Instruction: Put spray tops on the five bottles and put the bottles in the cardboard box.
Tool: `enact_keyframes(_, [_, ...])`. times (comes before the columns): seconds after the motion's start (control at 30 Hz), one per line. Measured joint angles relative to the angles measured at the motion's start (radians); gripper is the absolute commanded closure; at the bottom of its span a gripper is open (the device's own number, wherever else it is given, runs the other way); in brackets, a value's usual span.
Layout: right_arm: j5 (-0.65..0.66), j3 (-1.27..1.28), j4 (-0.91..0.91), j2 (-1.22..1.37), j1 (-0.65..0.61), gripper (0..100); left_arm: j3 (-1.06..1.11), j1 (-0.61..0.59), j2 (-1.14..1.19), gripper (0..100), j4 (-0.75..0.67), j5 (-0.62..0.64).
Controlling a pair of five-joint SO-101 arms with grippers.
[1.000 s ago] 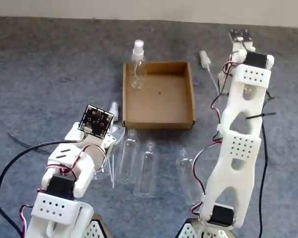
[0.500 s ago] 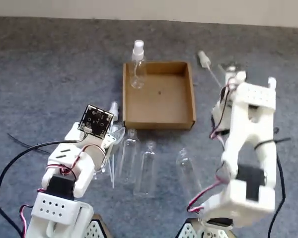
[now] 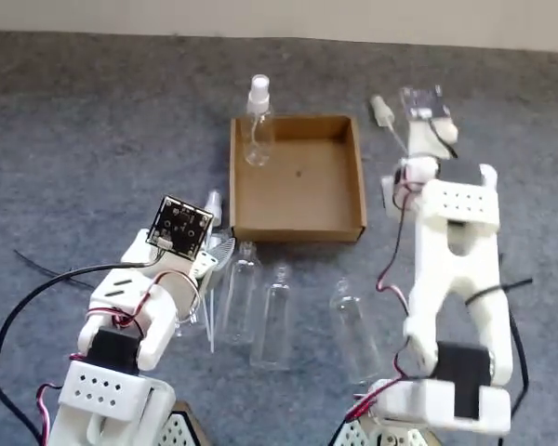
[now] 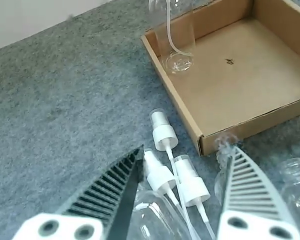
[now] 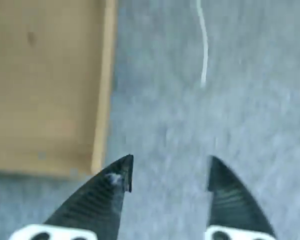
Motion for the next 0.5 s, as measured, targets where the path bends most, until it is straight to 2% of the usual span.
enact_keyframes(0.2, [-0.008, -0.304, -0.110, 0.324, -0.041, 69.3, 0.000, 0.000, 0.000, 76, 0.000, 0.000])
enact_keyframes(0.5, [-0.009, -0.999, -0.114, 0.930, -0.040, 69.3, 0.000, 0.000, 0.000, 76, 0.000, 0.000])
